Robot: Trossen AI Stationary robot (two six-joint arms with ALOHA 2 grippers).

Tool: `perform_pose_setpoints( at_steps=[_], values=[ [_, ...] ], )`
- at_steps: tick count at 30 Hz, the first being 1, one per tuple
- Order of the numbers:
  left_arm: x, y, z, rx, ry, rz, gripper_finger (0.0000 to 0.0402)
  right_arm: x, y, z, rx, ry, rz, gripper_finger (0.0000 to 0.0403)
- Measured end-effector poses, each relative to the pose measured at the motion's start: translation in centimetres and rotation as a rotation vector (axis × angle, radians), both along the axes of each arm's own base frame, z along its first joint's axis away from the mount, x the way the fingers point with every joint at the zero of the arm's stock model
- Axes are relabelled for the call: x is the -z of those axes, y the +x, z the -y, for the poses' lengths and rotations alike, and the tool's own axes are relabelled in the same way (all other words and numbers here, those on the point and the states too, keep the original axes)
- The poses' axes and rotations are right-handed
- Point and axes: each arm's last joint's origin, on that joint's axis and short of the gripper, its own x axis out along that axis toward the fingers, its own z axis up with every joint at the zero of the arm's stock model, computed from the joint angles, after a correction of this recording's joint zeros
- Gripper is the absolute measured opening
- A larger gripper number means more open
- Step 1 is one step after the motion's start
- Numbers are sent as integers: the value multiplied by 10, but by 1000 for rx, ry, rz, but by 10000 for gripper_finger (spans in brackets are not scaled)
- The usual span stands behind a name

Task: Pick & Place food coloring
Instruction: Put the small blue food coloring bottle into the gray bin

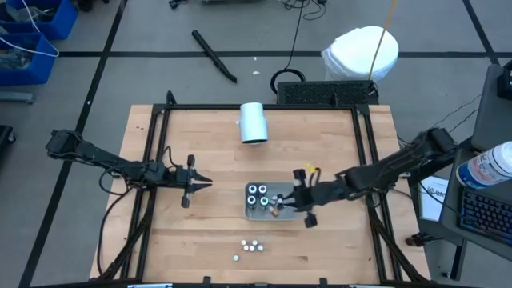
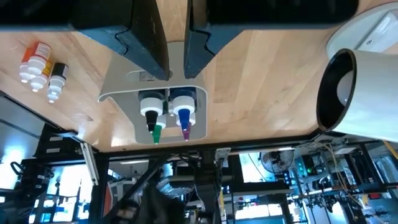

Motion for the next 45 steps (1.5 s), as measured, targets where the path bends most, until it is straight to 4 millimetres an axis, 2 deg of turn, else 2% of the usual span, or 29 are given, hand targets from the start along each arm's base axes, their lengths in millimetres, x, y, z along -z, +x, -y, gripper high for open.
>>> perform_pose_setpoints(
  at_steps=[3, 19, 28, 34, 37, 40, 42, 45],
  values=[
    [0, 0, 0, 0, 0, 0, 58, -2, -15, 0, -52, -3, 120, 8],
    [0, 0, 0, 0, -1, 0, 58, 56, -97, 47, -18, 235, 386, 1],
    [1, 0, 0, -4, -26, -15, 58, 77, -109, 54, 53, 232, 453, 1],
    [7, -1, 0, -52, -134, -80, 58, 78, -110, 54, 44, 210, 459, 0],
    [1, 1, 10, -5, -186, -113, 54, 79, -110, 54, 43, 204, 443, 0],
    [-14, 6, 28, 35, -208, -160, 30, 81, -110, 54, 41, 194, 428, 0],
    [-28, 10, 46, 69, -185, -199, 10, 81, -110, 54, 37, 184, 428, 0],
    [-50, 22, 81, 103, -130, -251, 8, 81, -110, 54, 36, 178, 426, 0]
  ],
)
